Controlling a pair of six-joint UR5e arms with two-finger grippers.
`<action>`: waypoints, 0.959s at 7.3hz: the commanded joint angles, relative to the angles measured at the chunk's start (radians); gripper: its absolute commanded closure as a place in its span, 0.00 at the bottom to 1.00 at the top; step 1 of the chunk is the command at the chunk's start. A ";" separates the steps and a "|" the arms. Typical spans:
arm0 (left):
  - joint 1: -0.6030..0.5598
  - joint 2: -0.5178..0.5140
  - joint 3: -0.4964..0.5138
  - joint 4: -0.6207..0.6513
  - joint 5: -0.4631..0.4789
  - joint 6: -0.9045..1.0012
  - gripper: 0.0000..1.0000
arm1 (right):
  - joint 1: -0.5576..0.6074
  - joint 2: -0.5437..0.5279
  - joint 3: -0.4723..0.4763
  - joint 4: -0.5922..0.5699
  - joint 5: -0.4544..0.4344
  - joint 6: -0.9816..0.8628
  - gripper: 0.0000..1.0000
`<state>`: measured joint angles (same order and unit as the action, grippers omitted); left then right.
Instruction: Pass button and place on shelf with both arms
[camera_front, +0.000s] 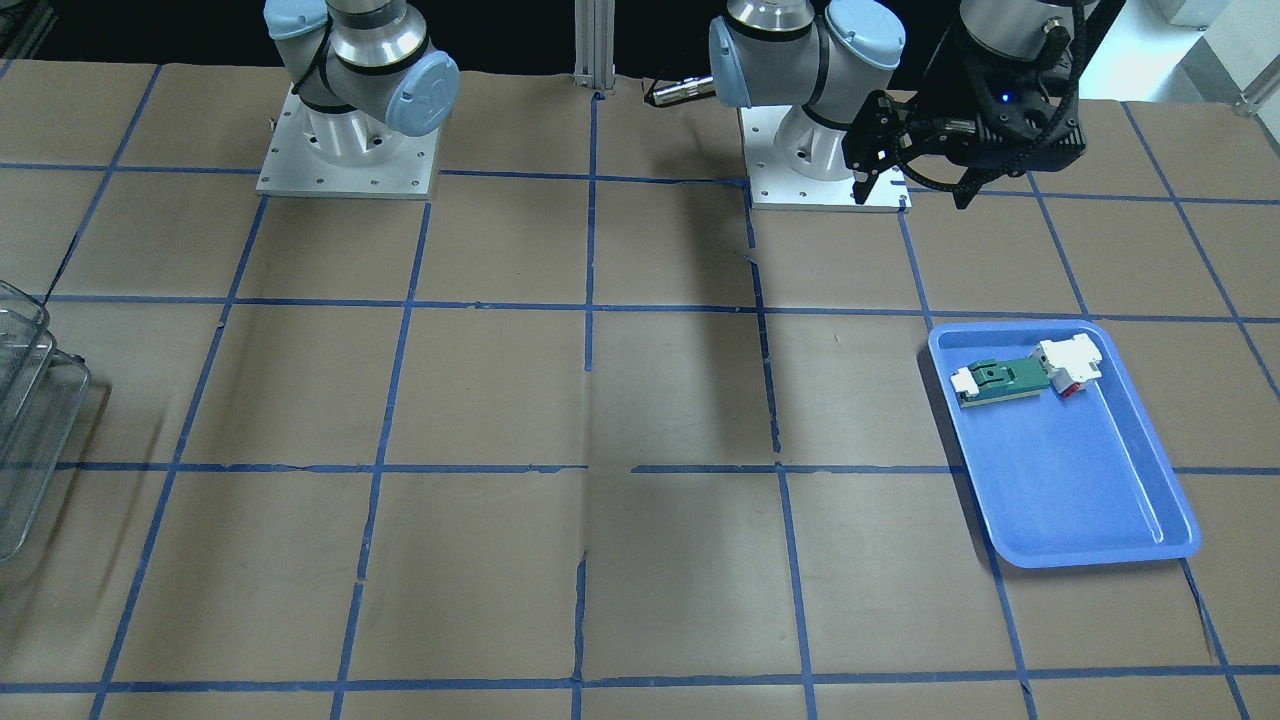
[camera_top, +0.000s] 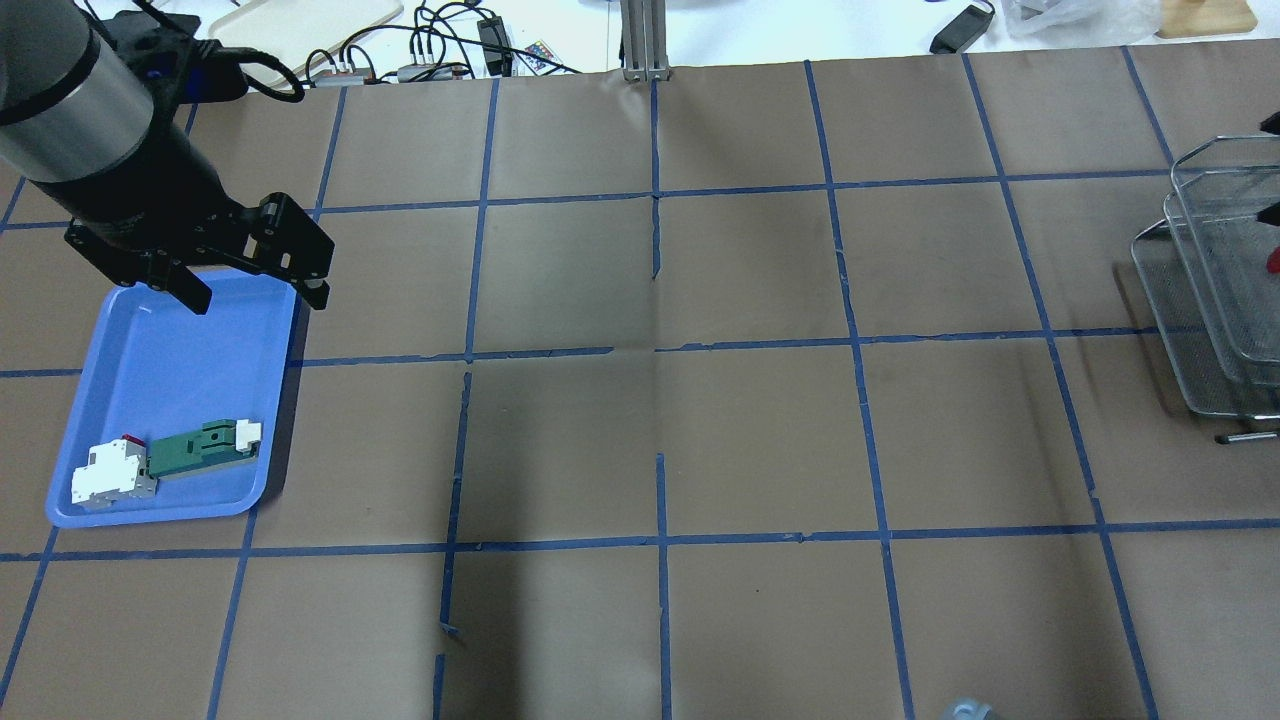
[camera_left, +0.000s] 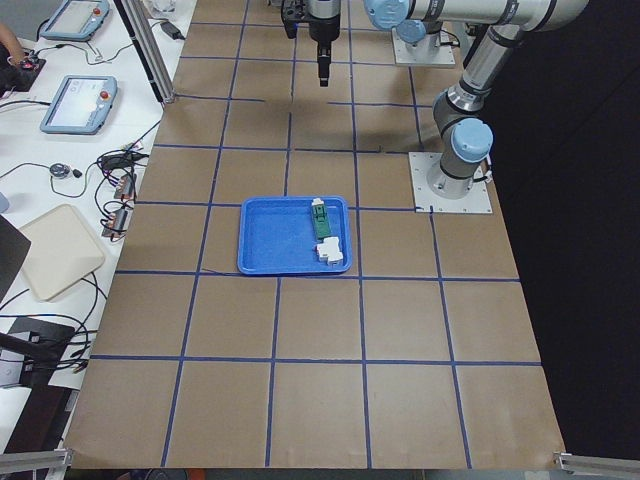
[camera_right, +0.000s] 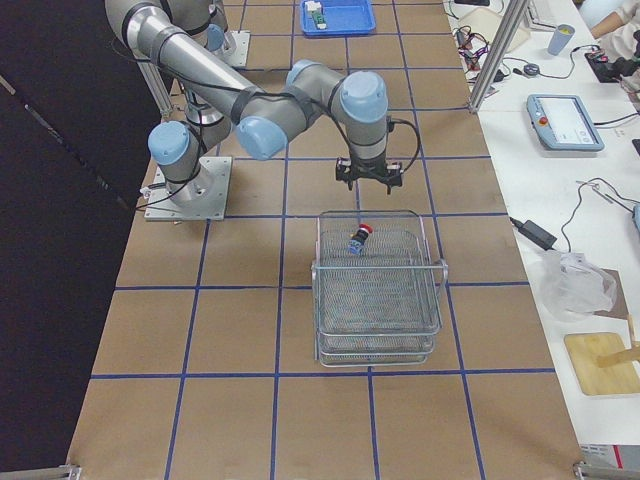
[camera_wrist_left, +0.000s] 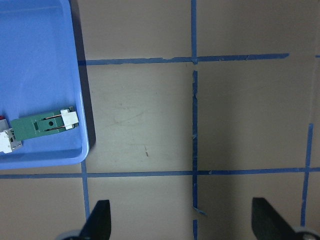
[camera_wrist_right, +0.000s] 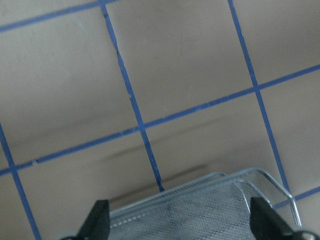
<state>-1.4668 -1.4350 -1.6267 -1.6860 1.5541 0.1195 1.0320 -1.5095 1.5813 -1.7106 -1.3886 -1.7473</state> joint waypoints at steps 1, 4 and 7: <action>-0.001 0.004 0.007 -0.011 -0.014 -0.001 0.00 | 0.229 -0.076 0.003 0.069 -0.004 0.376 0.00; -0.001 0.002 -0.007 -0.003 -0.011 -0.001 0.00 | 0.468 -0.061 -0.012 0.023 -0.141 0.901 0.00; -0.001 0.005 -0.016 -0.003 -0.009 -0.001 0.00 | 0.471 -0.144 -0.015 0.122 -0.078 1.393 0.00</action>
<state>-1.4680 -1.4320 -1.6409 -1.6894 1.5432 0.1178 1.5001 -1.6090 1.5671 -1.6417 -1.4879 -0.5519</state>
